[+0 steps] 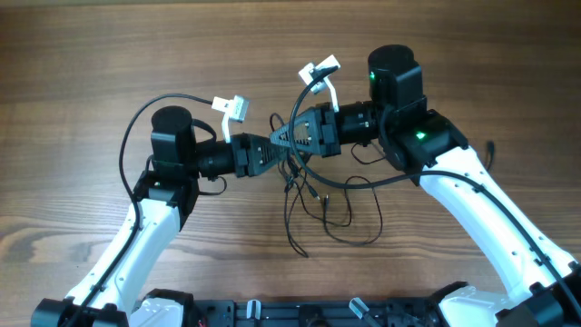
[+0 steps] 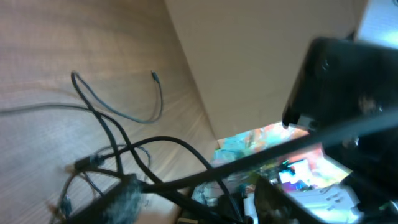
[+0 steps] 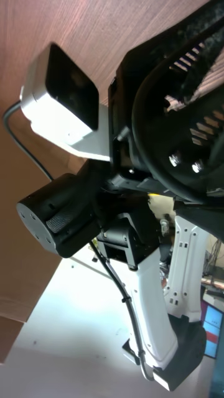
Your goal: Untangle cables
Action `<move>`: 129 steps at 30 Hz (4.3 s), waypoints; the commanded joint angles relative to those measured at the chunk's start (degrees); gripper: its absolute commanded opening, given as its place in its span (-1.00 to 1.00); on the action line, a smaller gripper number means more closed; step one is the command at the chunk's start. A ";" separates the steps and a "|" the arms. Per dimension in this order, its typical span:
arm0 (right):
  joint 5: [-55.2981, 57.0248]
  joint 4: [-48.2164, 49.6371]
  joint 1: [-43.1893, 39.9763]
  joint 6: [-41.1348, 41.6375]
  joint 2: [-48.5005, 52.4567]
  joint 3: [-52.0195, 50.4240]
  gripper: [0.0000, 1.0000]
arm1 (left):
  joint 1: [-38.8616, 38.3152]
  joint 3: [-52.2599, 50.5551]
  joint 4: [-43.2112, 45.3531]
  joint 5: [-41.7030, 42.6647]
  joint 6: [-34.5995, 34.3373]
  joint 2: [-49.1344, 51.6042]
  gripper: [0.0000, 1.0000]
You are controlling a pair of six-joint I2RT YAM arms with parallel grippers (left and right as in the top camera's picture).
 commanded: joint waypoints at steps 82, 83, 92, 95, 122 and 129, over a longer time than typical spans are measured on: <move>51.47 -16.76 -20.31 -20.74 -6.51 2.01 -0.69 | -5.66 -0.02 -22.95 -31.41 1.90 1.77 1.00; 52.85 -18.93 -20.22 -22.86 -5.90 1.92 -0.70 | -5.64 -0.02 -22.93 -32.52 1.84 1.77 1.00; 38.62 -24.04 -19.82 -28.33 -2.86 1.86 -0.35 | -5.64 -0.02 -23.78 -37.31 0.33 1.77 1.00; 36.94 -27.17 -17.22 -22.95 -0.52 1.75 -0.04 | -5.55 -0.02 -28.68 -49.62 -11.10 1.77 1.00; 49.42 2.82 13.07 2.12 18.45 -4.33 -0.91 | 9.27 -0.02 -47.32 -69.70 -30.73 1.77 1.00; 27.85 7.34 -0.37 -13.79 -2.23 13.09 -0.91 | 8.00 -0.02 -48.74 -67.76 -30.71 1.77 1.00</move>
